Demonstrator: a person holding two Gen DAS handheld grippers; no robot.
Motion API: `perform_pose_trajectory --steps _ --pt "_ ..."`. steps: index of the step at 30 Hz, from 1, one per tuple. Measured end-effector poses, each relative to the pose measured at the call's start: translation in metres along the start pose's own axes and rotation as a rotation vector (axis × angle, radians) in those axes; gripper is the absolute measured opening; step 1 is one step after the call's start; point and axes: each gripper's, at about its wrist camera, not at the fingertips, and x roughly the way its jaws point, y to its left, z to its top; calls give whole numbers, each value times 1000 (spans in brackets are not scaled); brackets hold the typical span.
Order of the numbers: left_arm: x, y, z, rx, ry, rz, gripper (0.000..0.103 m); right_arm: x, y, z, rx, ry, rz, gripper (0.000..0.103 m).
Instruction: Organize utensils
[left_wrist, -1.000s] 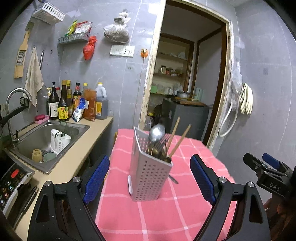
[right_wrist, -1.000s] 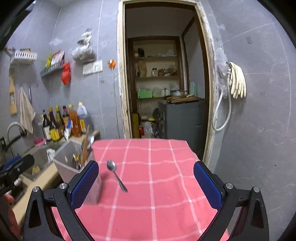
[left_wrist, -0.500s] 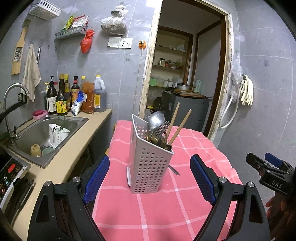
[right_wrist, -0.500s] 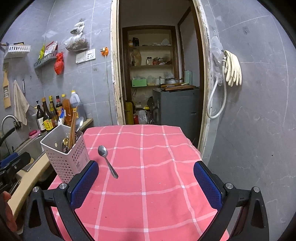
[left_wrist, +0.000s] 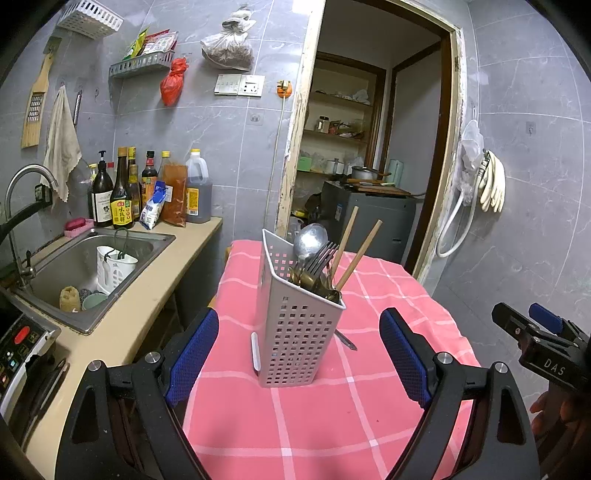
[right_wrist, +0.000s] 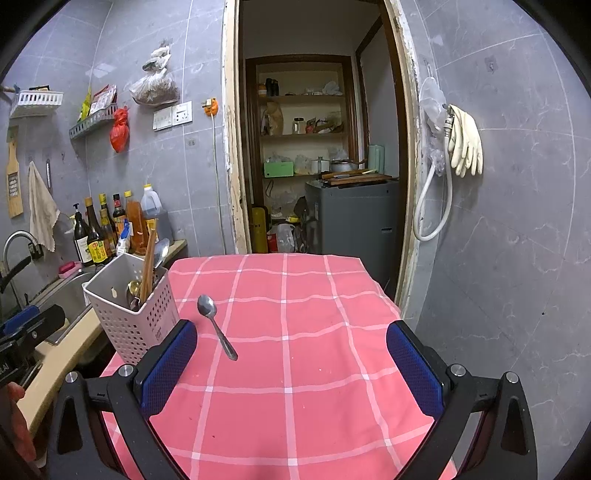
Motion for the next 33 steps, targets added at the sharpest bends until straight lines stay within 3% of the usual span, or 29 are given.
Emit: perform_pose_trajectory --steps 33 --pt "-2 -1 -4 6 8 6 85 -3 -1 1 3 -1 0 103"
